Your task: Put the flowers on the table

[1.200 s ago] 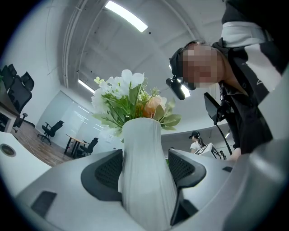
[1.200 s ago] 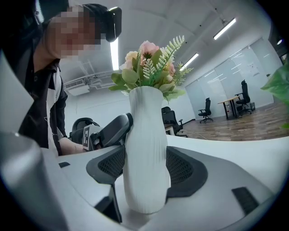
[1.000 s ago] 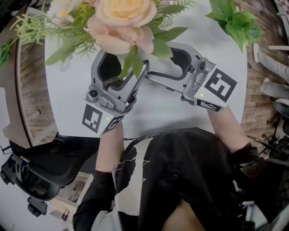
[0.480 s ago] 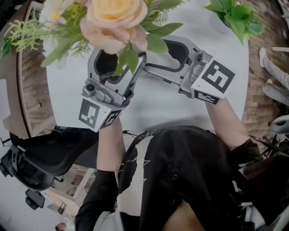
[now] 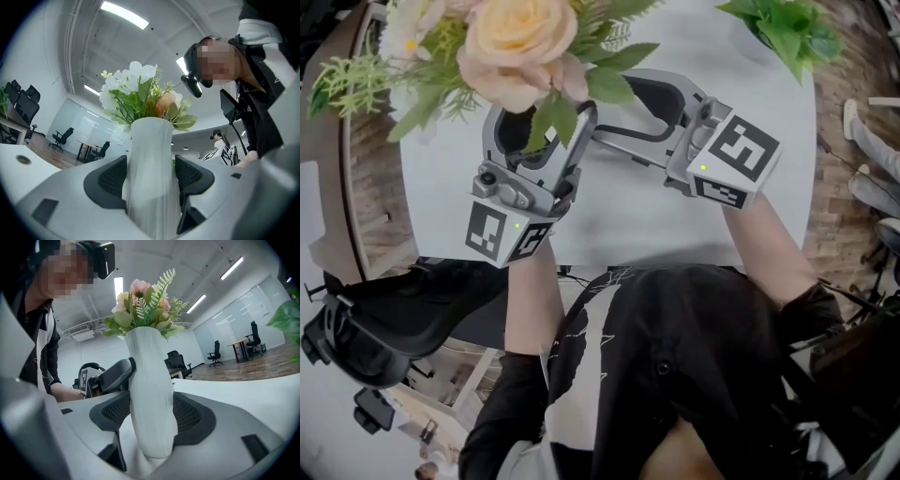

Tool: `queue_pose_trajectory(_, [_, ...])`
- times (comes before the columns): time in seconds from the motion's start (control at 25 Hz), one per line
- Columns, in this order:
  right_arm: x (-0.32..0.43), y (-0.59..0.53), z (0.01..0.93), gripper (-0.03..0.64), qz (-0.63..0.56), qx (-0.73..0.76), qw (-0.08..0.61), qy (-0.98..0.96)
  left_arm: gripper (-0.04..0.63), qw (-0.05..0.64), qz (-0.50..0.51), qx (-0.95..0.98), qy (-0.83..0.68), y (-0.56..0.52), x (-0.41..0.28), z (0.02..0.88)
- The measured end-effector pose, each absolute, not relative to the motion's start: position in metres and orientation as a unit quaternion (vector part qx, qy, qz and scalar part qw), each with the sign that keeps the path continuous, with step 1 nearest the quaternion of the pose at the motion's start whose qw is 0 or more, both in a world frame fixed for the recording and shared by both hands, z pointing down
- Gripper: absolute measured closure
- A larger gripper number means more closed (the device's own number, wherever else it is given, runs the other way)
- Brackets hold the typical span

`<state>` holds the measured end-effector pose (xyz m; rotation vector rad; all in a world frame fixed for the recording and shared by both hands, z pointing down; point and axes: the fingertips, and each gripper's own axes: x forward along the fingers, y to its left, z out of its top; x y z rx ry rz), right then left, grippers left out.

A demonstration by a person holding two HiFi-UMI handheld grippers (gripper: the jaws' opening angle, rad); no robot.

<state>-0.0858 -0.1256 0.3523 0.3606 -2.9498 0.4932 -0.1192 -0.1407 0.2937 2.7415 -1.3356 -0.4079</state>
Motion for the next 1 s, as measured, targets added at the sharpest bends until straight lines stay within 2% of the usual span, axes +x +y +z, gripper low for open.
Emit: queue_pose_trajectory(1.0, [-0.082, -0.121, 0.363, 0.324, 0.17, 0.129, 0.065, -0.975, 0.27, 0.026, -0.126, 0.89, -0.438, -0.132, -0.115, 0.302])
